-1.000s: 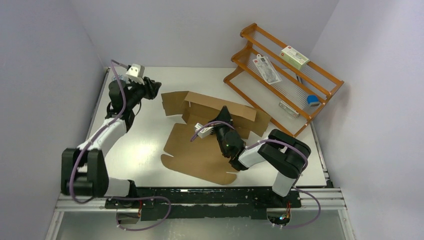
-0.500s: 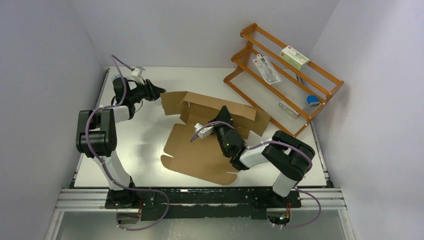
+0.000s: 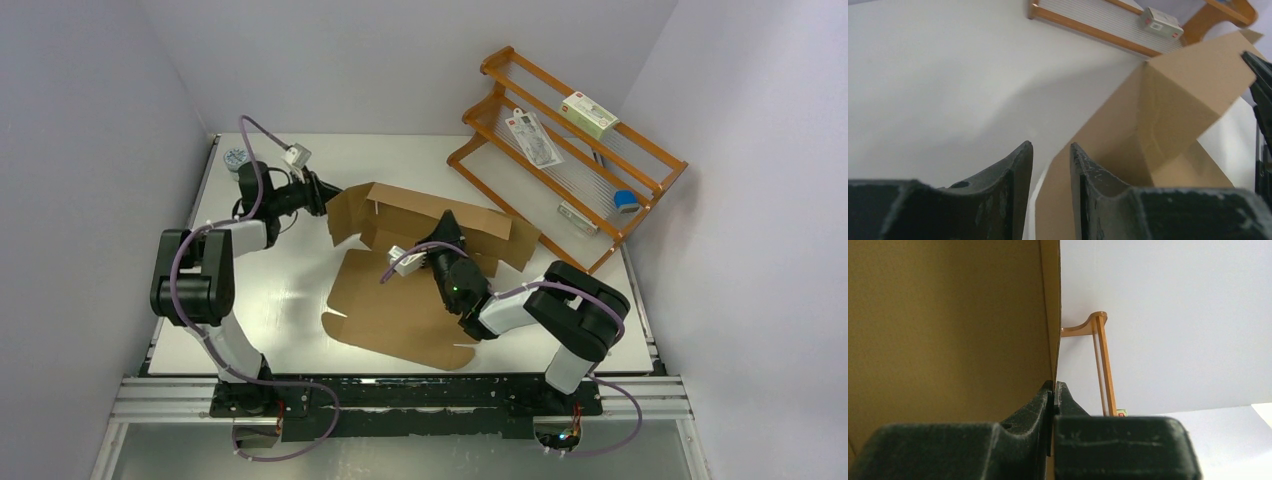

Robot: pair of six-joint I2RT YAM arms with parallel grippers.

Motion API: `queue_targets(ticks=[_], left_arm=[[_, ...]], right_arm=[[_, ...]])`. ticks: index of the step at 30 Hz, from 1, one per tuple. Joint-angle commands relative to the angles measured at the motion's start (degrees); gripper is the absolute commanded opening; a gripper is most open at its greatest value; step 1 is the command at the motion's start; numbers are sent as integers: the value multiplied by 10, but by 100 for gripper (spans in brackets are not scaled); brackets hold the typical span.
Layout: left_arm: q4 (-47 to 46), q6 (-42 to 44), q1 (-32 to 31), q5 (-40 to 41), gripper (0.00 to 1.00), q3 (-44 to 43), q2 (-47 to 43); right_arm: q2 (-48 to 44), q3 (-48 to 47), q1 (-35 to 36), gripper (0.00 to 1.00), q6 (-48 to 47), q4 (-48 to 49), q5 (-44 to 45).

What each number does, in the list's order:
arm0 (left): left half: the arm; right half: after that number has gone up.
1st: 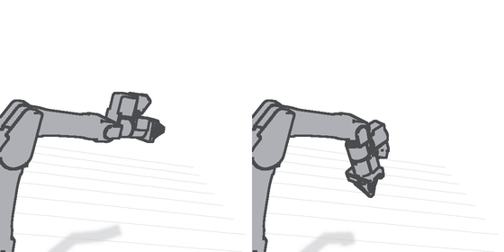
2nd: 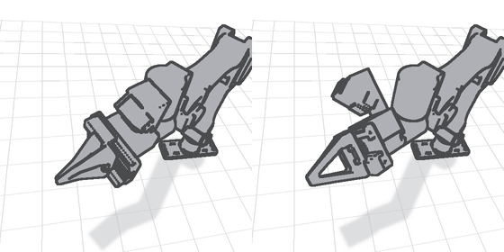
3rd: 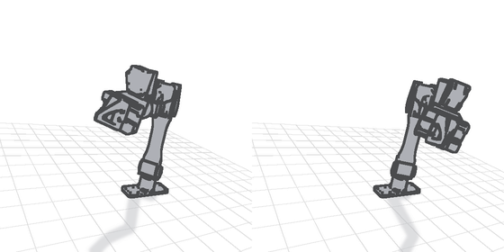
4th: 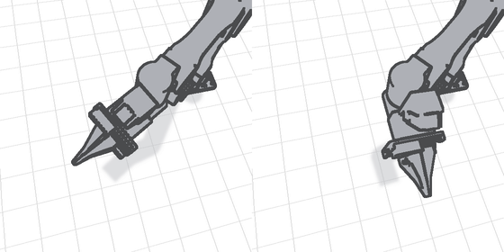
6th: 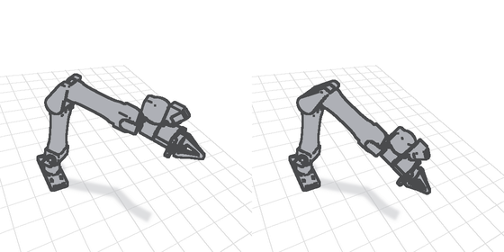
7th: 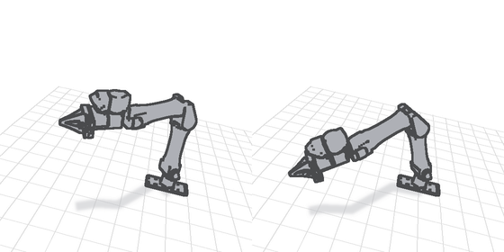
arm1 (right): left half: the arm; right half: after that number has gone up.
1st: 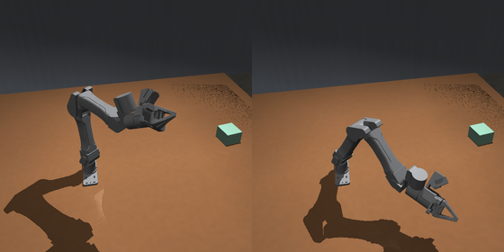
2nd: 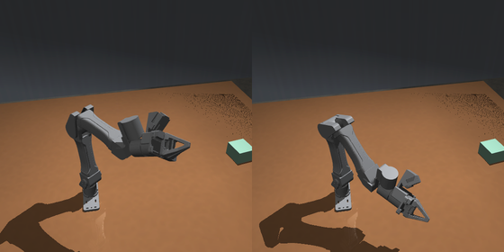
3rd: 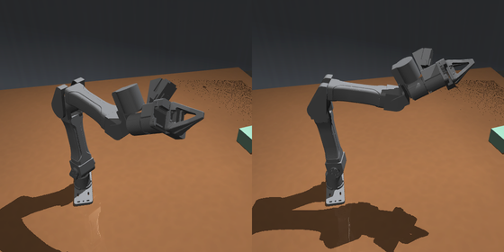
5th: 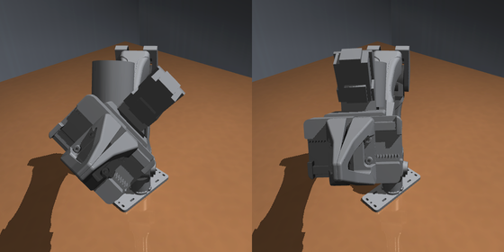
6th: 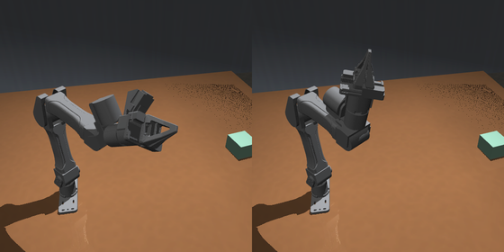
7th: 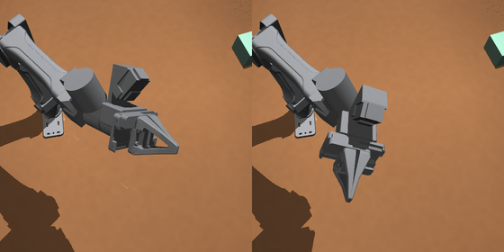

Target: Fold the paper box

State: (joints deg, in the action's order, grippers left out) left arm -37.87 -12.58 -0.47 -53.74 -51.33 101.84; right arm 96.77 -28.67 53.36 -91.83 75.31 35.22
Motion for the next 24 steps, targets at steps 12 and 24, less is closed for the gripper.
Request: queue_targets(ticks=[12,24], left_arm=[[-70,-36,-38,-51,37,88,-52],[-166,-52,-51,-4,44,180,-64]], right_arm=[[27,-37,2,0,-18,-4,-19],[53,-37,2,0,-39,19,-20]])
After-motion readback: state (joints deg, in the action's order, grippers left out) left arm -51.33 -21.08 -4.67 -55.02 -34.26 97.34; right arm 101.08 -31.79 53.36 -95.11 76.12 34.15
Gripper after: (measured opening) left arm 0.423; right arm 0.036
